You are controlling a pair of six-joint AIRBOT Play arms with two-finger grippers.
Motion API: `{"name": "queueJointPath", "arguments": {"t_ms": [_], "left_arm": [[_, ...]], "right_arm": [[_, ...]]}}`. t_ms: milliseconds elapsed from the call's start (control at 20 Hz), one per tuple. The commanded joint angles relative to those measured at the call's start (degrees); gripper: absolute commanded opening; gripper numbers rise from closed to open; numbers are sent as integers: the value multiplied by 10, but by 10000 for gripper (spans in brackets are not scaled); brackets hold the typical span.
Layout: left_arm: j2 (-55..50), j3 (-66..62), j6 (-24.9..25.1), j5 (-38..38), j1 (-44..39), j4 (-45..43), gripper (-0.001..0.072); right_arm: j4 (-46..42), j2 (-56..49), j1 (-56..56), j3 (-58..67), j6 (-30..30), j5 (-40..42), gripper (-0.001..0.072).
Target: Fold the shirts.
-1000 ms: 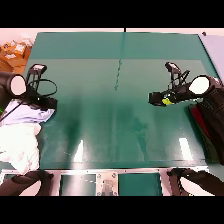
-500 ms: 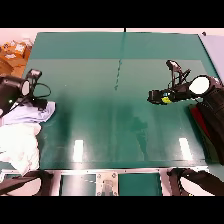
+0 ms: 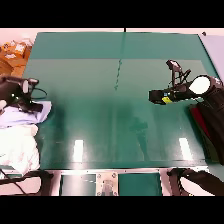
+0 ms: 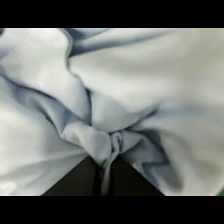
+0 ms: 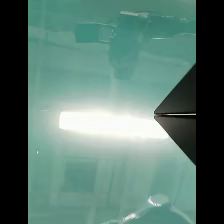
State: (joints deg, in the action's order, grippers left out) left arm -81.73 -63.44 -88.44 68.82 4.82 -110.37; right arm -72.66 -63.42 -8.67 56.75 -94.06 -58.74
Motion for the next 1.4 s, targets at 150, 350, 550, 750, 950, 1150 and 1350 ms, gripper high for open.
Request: {"name": "queueJointPath", "arguments": {"t_ms": [150, 350, 550, 750, 950, 1150, 1350], "left_arm": [[87, -210, 4, 74, -115, 26, 22], [130, -315, -11, 69, -265, 82, 22], [112, -327, -33, 35, -389, 161, 22], [36, -311, -32, 16, -423, 256, 25], [-36, -308, -31, 46, -415, 266, 706], [-28, -312, -31, 163, -349, 255, 711], [-24, -240, -45, 258, -336, 340, 711]], "right_arm": [[1, 17, 43, 26, 0, -15, 16], [2, 55, 91, 32, 0, -20, 15], [2, 86, 126, 32, 0, -28, 16], [2, 94, 131, 31, 0, -33, 16], [1, 93, 132, 30, -4, -41, 320], [2, 69, 149, 30, -4, -43, 325], [50, -15, 160, 30, 48, -43, 324]]}}
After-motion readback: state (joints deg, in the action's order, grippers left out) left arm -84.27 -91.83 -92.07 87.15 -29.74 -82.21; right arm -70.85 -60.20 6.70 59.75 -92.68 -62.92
